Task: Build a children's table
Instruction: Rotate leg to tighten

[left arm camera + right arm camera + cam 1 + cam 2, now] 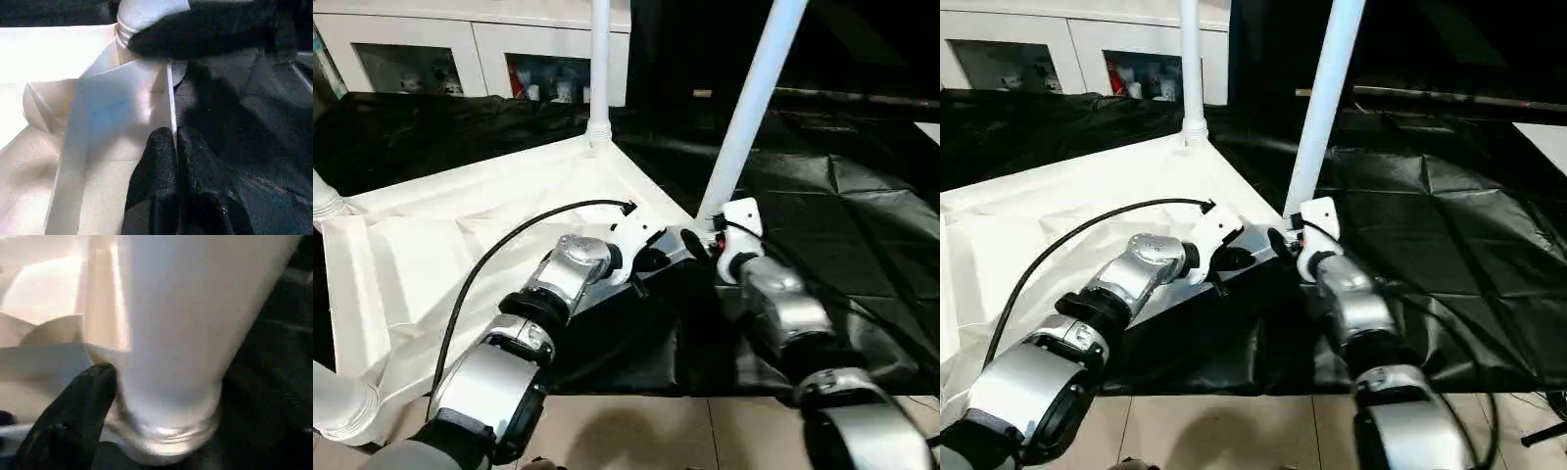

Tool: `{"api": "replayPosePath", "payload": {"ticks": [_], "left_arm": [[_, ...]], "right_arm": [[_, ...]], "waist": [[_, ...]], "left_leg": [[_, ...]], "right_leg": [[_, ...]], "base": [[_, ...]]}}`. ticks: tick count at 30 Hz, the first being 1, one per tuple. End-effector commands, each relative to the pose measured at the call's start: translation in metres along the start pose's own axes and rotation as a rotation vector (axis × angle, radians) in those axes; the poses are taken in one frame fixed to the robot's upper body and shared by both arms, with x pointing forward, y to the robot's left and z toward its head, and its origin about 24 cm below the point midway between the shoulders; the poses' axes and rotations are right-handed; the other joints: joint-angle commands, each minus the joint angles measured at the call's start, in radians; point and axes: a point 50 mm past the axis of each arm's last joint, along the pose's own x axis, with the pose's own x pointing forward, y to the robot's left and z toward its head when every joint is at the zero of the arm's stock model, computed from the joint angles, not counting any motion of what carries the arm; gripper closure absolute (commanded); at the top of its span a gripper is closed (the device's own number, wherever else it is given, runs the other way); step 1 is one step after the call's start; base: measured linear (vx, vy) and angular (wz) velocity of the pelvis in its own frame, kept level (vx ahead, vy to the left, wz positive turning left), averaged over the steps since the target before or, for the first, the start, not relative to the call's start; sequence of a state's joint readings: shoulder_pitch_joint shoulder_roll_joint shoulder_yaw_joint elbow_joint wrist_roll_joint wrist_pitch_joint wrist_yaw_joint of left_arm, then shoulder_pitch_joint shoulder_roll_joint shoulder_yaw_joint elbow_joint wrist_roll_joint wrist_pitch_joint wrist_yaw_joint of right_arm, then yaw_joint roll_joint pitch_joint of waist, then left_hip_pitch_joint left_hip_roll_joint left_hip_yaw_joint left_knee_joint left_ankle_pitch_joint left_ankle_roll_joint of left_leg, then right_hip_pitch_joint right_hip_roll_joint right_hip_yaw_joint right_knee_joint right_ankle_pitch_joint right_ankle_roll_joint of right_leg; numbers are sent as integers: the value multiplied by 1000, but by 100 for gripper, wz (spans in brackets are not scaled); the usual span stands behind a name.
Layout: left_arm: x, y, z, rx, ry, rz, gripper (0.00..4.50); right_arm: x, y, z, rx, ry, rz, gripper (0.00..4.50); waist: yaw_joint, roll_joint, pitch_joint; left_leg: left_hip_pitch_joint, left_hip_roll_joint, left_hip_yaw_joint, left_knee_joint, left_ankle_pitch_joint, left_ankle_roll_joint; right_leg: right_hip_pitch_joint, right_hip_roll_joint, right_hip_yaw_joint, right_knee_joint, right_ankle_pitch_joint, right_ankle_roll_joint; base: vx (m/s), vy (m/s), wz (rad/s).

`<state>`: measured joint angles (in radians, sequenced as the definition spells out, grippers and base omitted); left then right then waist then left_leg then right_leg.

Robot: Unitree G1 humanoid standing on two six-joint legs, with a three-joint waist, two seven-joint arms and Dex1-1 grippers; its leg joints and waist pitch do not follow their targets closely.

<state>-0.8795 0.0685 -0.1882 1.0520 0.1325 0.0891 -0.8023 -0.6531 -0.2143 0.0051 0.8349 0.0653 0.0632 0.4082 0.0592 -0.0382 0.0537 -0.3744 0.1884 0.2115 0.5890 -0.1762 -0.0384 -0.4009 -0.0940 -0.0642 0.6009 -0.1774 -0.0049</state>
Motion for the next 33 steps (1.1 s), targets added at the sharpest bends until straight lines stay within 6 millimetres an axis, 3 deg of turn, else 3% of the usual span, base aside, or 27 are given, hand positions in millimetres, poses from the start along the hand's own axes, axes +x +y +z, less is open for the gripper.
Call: {"api": "replayPosePath", "payload": {"ticks": [1, 6, 12, 19, 28, 33], "left_arm": [[-8, 3, -6, 7, -34, -43, 450], [-21, 5, -9, 37, -61, -154, 450], [-27, 0, -5, 30, -117, -289, 450], [-28, -8, -5, 29, -136, -389, 450], [-29, -9, -7, 30, -124, -408, 450], [-29, -9, -7, 29, -122, -409, 450]], "right_arm": [[-7, -14, 18, -52, -41, 64, 66], [-28, -13, 9, -198, 45, 396, 66], [-36, -8, 6, -186, 82, 568, 66], [-34, -6, 6, -199, 78, 582, 66], [-37, -6, 3, -196, 89, 603, 66], [-36, -6, 3, -174, 77, 599, 125]], "waist": [[4, -18, -63], [8, -20, -66], [15, -17, -69], [35, -14, -65], [35, -17, -66], [36, -15, -67]], "left_leg": [[13, 43, -25, -67, -225, 60], [8, 45, -25, -61, -164, 100], [11, 52, -19, -57, -141, 115], [18, 56, -18, -60, -175, 81], [13, 52, -20, -60, -164, 77], [13, 53, -20, -59, -154, 79]], "right_leg": [[42, -64, 43, -81, -264, -196], [48, -63, 41, -67, -175, -222], [45, -59, 38, -55, -103, -284], [37, -65, 42, -61, -174, -268], [41, -64, 41, -60, -177, -252], [41, -63, 41, -58, -163, -256]], "base": [[0, 0, 0], [0, 0, 0], [0, 0, 0], [0, 0, 0], [0, 0, 0], [0, 0, 0]]}}
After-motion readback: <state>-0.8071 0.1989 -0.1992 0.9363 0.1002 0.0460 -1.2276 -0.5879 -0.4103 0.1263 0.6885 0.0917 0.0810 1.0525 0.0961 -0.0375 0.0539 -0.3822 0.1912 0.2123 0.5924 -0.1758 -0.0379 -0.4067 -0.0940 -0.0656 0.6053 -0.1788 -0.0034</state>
